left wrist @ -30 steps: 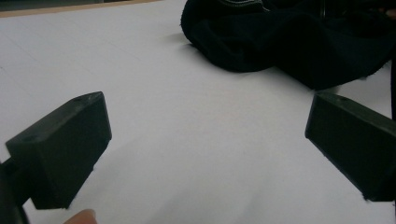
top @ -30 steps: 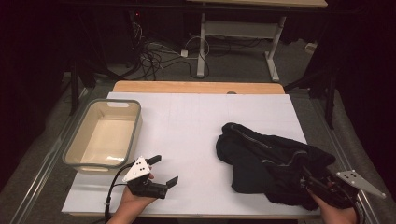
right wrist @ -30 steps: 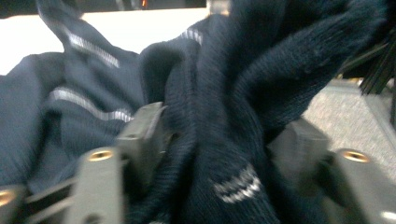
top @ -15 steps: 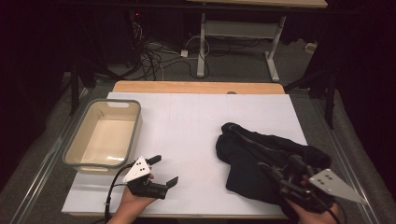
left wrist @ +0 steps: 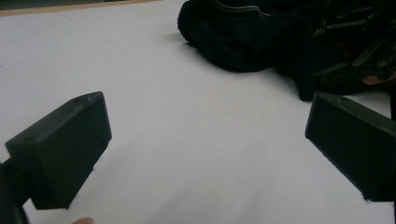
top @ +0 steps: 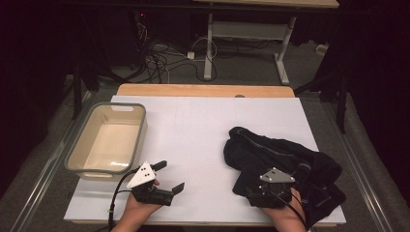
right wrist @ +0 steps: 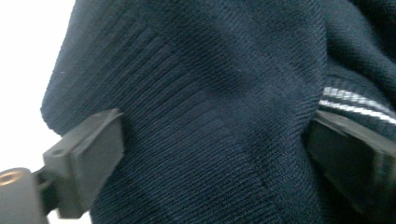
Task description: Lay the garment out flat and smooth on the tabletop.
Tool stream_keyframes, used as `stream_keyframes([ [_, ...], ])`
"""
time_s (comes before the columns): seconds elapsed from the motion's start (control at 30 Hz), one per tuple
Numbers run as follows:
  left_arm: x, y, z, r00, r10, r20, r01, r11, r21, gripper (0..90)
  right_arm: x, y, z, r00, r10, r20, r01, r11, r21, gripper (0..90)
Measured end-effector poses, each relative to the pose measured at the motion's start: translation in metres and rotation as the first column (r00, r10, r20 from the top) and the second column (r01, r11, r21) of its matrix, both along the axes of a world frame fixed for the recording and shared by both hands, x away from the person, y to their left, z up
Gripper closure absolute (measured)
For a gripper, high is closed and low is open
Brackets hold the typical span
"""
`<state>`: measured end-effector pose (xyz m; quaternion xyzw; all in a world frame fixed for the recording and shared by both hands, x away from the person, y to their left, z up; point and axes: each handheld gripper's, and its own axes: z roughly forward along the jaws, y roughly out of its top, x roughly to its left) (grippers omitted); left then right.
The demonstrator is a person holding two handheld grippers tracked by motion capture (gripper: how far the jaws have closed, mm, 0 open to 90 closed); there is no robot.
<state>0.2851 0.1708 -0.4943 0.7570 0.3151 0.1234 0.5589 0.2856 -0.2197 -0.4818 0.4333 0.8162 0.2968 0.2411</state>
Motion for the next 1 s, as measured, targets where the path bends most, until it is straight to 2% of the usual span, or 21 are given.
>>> stream_keyframes([
  [0.03, 0.0, 0.0, 0.0, 1.0, -0.001, -0.001, 0.001, 1.0, -0.001, 0.0, 0.0, -0.003, 0.001, 0.9999, -0.002, 0.012, 0.002, 1.0, 0.012, 26.1],
  [0.07, 0.0, 0.0, 0.0, 1.0, -0.001, -0.002, 0.001, 1.0, -0.002, 0.0, 0.0, -0.006, 0.001, 0.9996, -0.005, 0.028, 0.004, 1.0, 0.025, 43.1],
  [0.1, 0.0, 0.0, 0.0, 1.0, -0.001, -0.001, 0.001, 1.0, -0.001, 0.0, 0.0, -0.009, 0.001, 0.9992, -0.006, 0.04, 0.005, 1.0, 0.03, 55.4],
  [0.17, 0.0, 0.0, 0.0, 1.0, -0.002, 0.001, 0.002, 1.0, -0.001, 0.0, 0.002, -0.014, 0.0, 0.999, 0.007, 0.045, -0.009, 0.999, 0.043, 75.1],
  [0.2, 0.0, 0.0, 0.0, 1.0, -0.002, 0.003, 0.002, 1.0, -0.002, 0.0, 0.003, -0.014, 0.0, 0.9988, 0.013, 0.047, -0.015, 0.999, 0.041, 79.5],
  [0.3, -0.001, 0.0, 0.0, 1.0, 0.0, 0.008, 0.0, 1.0, -0.002, 0.1, 0.002, -0.014, 0.0, 0.9978, 0.035, 0.056, -0.037, 0.999, 0.035, 82.9],
  [0.4, -0.001, 0.0, 0.0, 1.0, -0.002, 0.008, 0.002, 1.0, -0.003, 0.2, -0.006, -0.011, 0.002, 0.9929, 0.07, 0.096, -0.072, 0.997, 0.022, 83.4],
  [0.47, -0.001, 0.0, 0.0, 0.9999, -0.005, 0.009, 0.005, 1.0, -0.004, 0.9, -0.012, -0.006, 0.005, 0.9881, 0.097, 0.119, -0.1, 0.995, 0.025, 83.7],
  [0.57, -0.001, 0.0, 0.0, 0.9999, -0.007, 0.008, 0.007, 1.0, -0.003, 1.9, -0.022, 0.001, 0.009, 0.9774, 0.158, 0.141, -0.167, 0.984, 0.055, 83.8],
  [0.73, 0.0, 0.0, 0.0, 1.0, -0.007, 0.005, 0.007, 1.0, -0.006, 2.3, -0.038, 0.025, 0.013, 0.9497, 0.268, 0.163, -0.285, 0.953, 0.097, 83.7],
  [0.87, 0.0, 0.001, 0.0, 1.0, -0.009, 0.005, 0.009, 0.9999, -0.007, 2.3, -0.054, 0.057, 0.013, 0.9092, 0.379, 0.173, -0.4, 0.911, 0.106, 83.7],
  [0.93, -0.001, 0.001, 0.0, 0.9999, -0.012, 0.006, 0.012, 0.9999, -0.008, 2.2, -0.062, 0.073, 0.01, 0.8927, 0.418, 0.168, -0.439, 0.891, 0.114, 83.6],
  [0.97, -0.001, 0.001, 0.0, 0.9999, -0.013, 0.007, 0.013, 0.9999, -0.008, 2.2, -0.068, 0.083, 0.007, 0.8796, 0.446, 0.165, -0.466, 0.877, 0.113, 83.5],
  [1.0, -0.001, 0.001, 0.0, 0.9999, -0.014, 0.007, 0.014, 0.9999, -0.009, 2.2, -0.071, 0.09, 0.004, 0.8707, 0.466, 0.158, -0.484, 0.867, 0.113, 83.4],
])
